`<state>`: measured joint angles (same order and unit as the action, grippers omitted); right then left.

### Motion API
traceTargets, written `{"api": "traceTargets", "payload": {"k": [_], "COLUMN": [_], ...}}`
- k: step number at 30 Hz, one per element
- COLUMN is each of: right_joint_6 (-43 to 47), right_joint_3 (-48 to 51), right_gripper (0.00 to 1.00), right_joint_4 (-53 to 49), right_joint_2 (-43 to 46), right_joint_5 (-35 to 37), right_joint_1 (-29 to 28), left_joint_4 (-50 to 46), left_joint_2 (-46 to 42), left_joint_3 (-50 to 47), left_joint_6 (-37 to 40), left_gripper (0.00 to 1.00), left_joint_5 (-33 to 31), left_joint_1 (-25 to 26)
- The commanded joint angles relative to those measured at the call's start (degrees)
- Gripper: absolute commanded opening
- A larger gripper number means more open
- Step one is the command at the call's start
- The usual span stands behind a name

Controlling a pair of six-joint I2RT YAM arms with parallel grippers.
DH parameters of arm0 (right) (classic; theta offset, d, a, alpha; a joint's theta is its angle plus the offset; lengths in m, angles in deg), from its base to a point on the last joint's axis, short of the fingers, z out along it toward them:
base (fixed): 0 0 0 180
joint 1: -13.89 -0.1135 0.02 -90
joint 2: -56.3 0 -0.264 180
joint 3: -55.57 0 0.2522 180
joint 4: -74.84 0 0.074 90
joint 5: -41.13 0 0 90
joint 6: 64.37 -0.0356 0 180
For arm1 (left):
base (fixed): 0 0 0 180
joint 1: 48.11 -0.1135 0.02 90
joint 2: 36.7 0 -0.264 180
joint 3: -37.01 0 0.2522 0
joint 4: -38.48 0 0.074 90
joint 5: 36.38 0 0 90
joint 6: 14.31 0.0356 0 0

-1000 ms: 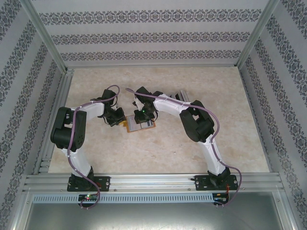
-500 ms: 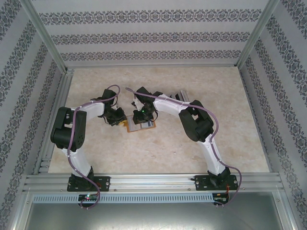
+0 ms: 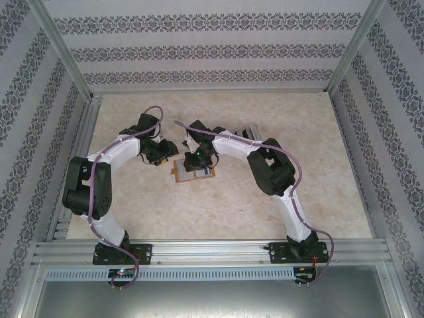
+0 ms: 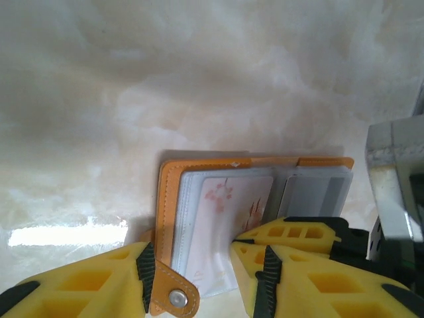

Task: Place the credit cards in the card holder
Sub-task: Insert the credit card into the card slot.

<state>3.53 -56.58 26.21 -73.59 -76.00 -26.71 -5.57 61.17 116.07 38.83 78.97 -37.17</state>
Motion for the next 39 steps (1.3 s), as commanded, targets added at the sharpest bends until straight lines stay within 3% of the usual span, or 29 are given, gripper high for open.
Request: {"api": "traceTargets", "payload": {"k": [1,14,17,21,26,27,28,30,31,39], "right_joint_6": [-0.1,-0.2,-0.4,-0.7,-0.9,-0.9,-0.8,-0.9,-0.9,-1.0], "right_joint_3": [1.5,1.8,2.0,2.2,2.7,2.9,2.9,2.9,2.9,3.2], "right_gripper": [0.14,0.14,0.14,0.14,0.14,0.14,0.14,0.14,0.14,0.14], "right_joint_4": [0.2,0.3,0.4,0.7,1.1,1.1,1.2,1.3,1.3,1.7], "right_joint_2": [0.7,0.8,0.9,1.1,1.9,2.0,2.0,2.0,1.9,1.9], "right_joint_5": [0.3,0.4,0.5,0.3,0.3,0.3,0.3,0.3,0.2,-0.2], "right_joint_1": [0.5,0.6,0.7,0.9,1.1,1.2,1.3,1.4,1.4,1.4], "left_joint_4": [-6.2,-5.1,-4.8,-4.6,-4.6,-4.7,-4.9,-5.9,-6.3,-8.1], "left_joint_2": [0.9,6.8,7.3,7.2,6.7,6.6,6.3,5.2,4.3,-2.2], "left_joint_3": [0.7,0.8,0.5,0.5,0.8,0.9,0.8,0.8,0.6,-1.8], "left_joint_6": [3.5,4.8,5.1,5.4,5.4,5.4,5.5,5.6,5.7,8.7], "left_gripper": [0.5,0.48,0.41,0.13,0.02,0.04,0.12,0.4,0.45,0.62], "left_joint_5": [-0.2,2.3,2.2,1.8,1.5,1.3,1.0,-0.4,-1.3,-10.2], "left_joint_1": [1.2,2.7,2.7,2.7,2.6,2.6,2.6,2.6,2.6,5.0]}}
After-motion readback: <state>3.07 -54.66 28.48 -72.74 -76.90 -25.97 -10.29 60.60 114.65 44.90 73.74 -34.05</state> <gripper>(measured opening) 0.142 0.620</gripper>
